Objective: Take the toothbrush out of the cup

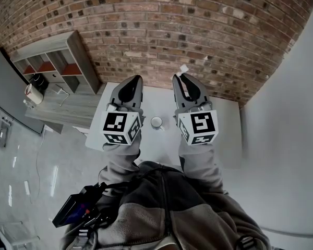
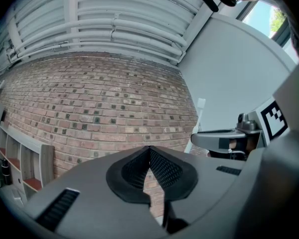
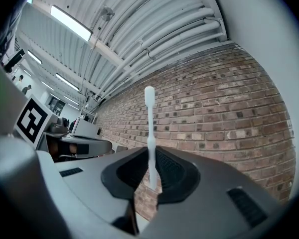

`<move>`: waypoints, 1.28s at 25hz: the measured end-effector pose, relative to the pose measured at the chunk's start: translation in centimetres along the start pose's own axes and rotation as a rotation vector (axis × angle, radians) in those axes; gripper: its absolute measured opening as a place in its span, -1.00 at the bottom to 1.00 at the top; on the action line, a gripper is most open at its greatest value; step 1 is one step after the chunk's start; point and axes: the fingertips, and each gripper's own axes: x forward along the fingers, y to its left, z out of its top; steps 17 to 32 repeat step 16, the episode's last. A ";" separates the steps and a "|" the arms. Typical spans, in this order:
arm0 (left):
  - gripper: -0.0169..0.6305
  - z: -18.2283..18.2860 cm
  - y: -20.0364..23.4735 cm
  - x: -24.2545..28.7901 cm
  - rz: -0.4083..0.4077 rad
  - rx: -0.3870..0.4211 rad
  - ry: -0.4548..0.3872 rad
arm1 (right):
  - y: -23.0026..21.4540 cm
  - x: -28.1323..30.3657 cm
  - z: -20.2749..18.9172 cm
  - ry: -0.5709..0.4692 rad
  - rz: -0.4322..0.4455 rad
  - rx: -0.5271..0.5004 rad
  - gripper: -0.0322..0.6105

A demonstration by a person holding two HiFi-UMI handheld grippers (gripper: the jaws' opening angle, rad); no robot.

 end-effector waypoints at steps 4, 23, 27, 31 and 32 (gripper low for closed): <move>-0.93 -0.4 0.0 0.1 -0.003 -0.007 0.007 | -0.1 0.0 -0.3 0.005 -0.007 0.002 -0.75; -0.93 -1.3 0.2 0.3 -0.006 -0.039 0.022 | -0.1 0.1 -1.3 0.035 -0.009 0.004 -0.75; -0.93 -1.3 0.2 0.3 -0.006 -0.039 0.022 | -0.1 0.1 -1.3 0.035 -0.009 0.004 -0.75; -0.93 -1.3 0.2 0.3 -0.006 -0.039 0.022 | -0.1 0.1 -1.3 0.035 -0.009 0.004 -0.75; -0.93 -1.3 0.2 0.3 -0.006 -0.039 0.022 | -0.1 0.1 -1.3 0.035 -0.009 0.004 -0.75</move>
